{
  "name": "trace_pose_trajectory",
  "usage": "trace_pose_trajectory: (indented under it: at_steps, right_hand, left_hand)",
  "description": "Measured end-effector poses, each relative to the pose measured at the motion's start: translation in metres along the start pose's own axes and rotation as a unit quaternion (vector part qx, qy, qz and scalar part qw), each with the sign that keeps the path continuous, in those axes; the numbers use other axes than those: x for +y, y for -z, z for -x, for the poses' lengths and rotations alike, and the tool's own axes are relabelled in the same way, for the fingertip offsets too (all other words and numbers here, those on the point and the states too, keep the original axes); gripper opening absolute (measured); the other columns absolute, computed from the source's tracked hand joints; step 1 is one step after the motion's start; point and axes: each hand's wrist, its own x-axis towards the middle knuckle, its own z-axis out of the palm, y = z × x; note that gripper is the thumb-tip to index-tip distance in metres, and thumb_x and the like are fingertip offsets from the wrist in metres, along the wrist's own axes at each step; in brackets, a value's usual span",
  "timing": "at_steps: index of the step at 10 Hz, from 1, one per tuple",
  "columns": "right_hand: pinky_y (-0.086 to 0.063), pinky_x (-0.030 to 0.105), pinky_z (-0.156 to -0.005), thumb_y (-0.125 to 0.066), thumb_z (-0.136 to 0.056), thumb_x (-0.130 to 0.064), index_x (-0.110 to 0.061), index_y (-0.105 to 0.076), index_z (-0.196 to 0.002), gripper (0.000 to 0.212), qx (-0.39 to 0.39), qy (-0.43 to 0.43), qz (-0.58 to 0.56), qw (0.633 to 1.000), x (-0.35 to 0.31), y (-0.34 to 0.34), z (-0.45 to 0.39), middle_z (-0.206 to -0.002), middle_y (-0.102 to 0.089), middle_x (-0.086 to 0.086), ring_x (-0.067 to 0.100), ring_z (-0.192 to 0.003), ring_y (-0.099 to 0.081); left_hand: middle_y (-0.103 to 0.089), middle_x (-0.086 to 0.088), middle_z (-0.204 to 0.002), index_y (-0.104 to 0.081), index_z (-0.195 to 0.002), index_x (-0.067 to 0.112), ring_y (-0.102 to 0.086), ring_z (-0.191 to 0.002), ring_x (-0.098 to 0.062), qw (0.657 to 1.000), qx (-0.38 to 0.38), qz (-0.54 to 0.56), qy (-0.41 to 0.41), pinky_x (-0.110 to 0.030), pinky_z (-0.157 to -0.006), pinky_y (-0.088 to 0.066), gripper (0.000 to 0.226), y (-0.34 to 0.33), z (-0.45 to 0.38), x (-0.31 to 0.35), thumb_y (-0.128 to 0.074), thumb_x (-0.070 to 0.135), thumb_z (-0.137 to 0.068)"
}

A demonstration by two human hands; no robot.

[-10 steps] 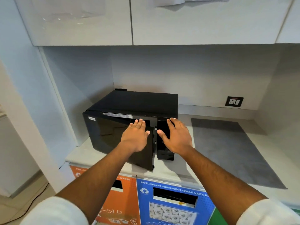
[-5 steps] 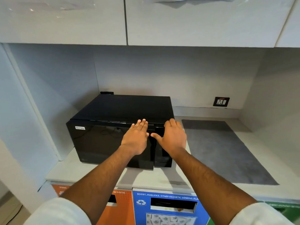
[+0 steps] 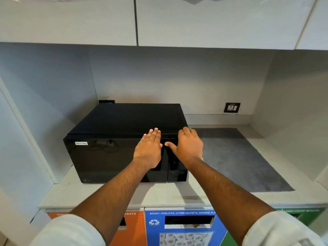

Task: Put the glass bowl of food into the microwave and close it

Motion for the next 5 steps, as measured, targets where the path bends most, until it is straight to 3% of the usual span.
trace_pose_trajectory:
  at_steps: [2, 3, 4, 5]
  right_hand:
    - [-0.056, 0.035, -0.088, -0.055, -0.091, -0.061, -0.018, -0.054, -0.132, 0.060, -0.024, 0.061, 0.004, 0.998, 0.009, 0.006, 0.009, -0.135, -0.056, 0.005, 0.023, -0.125, -0.053]
    - [-0.041, 0.046, -0.115, -0.046, -0.094, -0.063, -0.015, -0.041, -0.149, 0.072, -0.080, 0.070, 0.020, 0.994, 0.015, 0.011, 0.014, -0.153, -0.044, 0.011, 0.031, -0.144, -0.039]
    - [-0.009, 0.053, -0.128, -0.029, -0.097, -0.069, -0.012, -0.006, -0.163, 0.090, -0.115, 0.100, 0.055, 0.987, 0.023, 0.009, 0.016, -0.172, -0.003, 0.014, 0.034, -0.159, 0.002]
    - [-0.003, 0.053, -0.128, -0.020, -0.096, -0.073, -0.011, 0.009, -0.161, 0.095, -0.100, 0.102, 0.061, 0.988, 0.026, 0.015, 0.015, -0.170, 0.015, 0.014, 0.032, -0.157, 0.017]
  left_hand:
    - [-0.002, -0.006, -0.169, -0.005, -0.159, 0.013, 0.000, -0.156, -0.023, 0.999, -0.044, 0.016, -0.009, -0.040, -0.127, -0.007, 0.064, 0.009, 0.002, -0.003, -0.030, 0.036, -0.105]
    - [0.000, -0.007, -0.169, -0.006, -0.159, 0.015, -0.001, -0.156, -0.026, 0.999, -0.049, 0.022, 0.004, -0.043, -0.127, -0.009, 0.065, 0.013, 0.007, -0.002, -0.031, 0.041, -0.104]
    - [0.006, -0.008, -0.168, -0.002, -0.159, 0.016, 0.002, -0.156, -0.028, 0.999, -0.025, 0.011, 0.023, -0.044, -0.125, -0.008, 0.071, 0.016, 0.013, -0.002, -0.031, 0.048, -0.102]
    - [0.011, -0.008, -0.168, 0.002, -0.158, 0.013, 0.006, -0.155, -0.027, 0.999, 0.011, -0.005, 0.029, -0.044, -0.126, -0.005, 0.075, 0.024, 0.016, -0.002, -0.029, 0.051, -0.101]
